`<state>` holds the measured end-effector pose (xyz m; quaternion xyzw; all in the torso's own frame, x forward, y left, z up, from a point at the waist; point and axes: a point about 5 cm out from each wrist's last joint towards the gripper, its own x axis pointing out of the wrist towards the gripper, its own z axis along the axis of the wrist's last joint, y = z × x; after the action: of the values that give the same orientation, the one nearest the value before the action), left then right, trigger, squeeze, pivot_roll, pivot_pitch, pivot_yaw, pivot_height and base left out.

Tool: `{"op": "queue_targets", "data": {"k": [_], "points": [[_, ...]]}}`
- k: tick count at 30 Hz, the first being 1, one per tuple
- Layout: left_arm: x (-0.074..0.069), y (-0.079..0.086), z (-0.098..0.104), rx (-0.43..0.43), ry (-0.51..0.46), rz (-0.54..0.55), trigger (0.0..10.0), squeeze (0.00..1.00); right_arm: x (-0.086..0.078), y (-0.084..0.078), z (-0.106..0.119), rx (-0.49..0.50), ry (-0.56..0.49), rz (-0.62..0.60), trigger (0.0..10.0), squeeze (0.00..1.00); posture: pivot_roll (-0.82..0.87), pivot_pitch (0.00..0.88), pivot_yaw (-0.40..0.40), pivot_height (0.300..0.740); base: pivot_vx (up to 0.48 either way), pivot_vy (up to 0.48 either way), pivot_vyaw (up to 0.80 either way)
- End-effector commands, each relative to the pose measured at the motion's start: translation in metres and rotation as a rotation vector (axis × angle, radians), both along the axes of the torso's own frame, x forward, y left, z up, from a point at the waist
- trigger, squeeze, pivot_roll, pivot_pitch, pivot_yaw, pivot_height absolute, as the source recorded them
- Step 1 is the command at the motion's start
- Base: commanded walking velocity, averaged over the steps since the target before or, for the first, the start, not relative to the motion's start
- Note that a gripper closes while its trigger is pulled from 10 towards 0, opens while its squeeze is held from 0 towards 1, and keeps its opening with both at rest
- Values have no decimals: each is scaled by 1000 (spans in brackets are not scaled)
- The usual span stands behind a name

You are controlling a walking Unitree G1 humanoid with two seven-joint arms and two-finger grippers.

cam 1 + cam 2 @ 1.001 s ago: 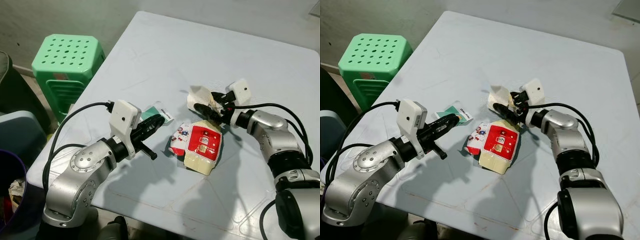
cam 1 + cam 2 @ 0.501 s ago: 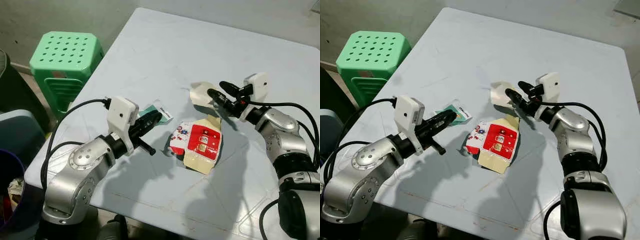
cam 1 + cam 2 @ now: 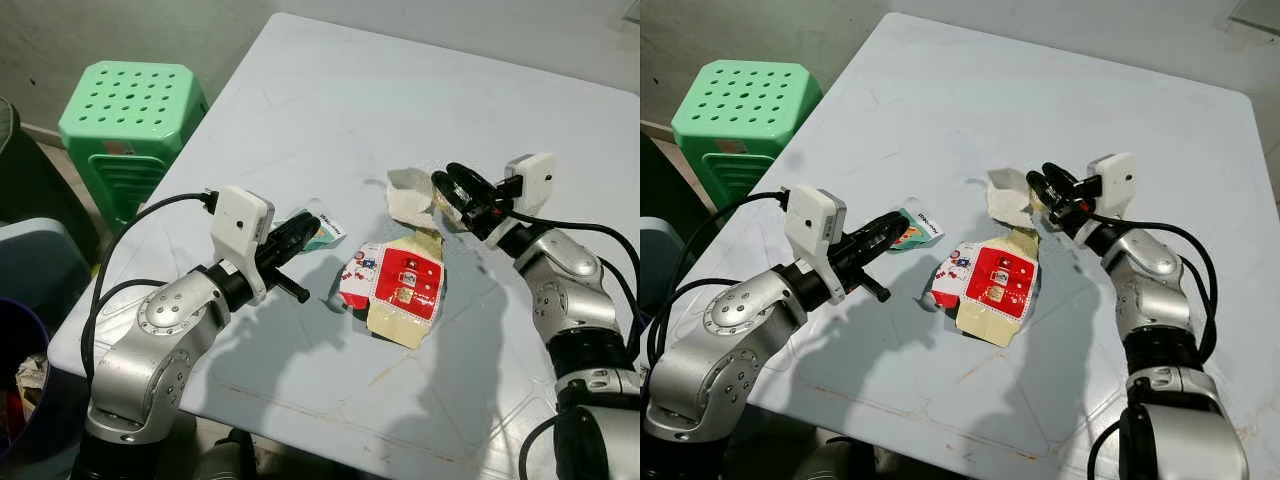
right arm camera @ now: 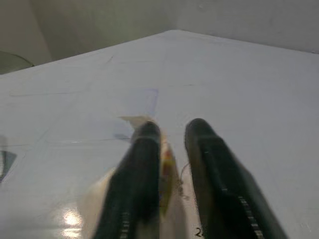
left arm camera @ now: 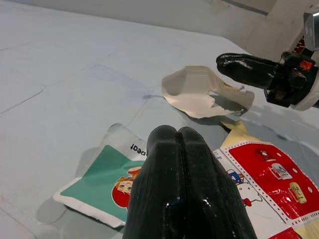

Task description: Picking trash to rubbish bin

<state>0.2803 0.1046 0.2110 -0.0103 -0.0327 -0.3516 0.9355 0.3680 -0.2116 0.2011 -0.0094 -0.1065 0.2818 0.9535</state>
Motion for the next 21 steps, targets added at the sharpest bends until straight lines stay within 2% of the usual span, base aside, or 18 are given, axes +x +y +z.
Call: {"op": "queue_targets", "data": {"k": [1, 12, 15, 21], "points": [[1, -1, -1, 2, 0, 0, 10000, 0, -3, -6, 0, -3, 0, -8, 0, 0, -81, 268, -83, 740, 0, 0, 0], [0, -1, -1, -5, -5, 3, 10000, 0, -2, -2, 15, 84, -50, -8, 0, 0, -77, 261, -86, 740, 0, 0, 0], [1, 0, 0, -7, -7, 6, 10000, 0, -1, -6, 24, 139, -71, -24, 0, 0, -77, 265, -88, 740, 0, 0, 0], [2, 1, 0, -9, -8, 11, 10000, 0, -1, -9, 30, 160, -82, -35, 0, 0, -78, 269, -89, 740, 0, 0, 0]]}}
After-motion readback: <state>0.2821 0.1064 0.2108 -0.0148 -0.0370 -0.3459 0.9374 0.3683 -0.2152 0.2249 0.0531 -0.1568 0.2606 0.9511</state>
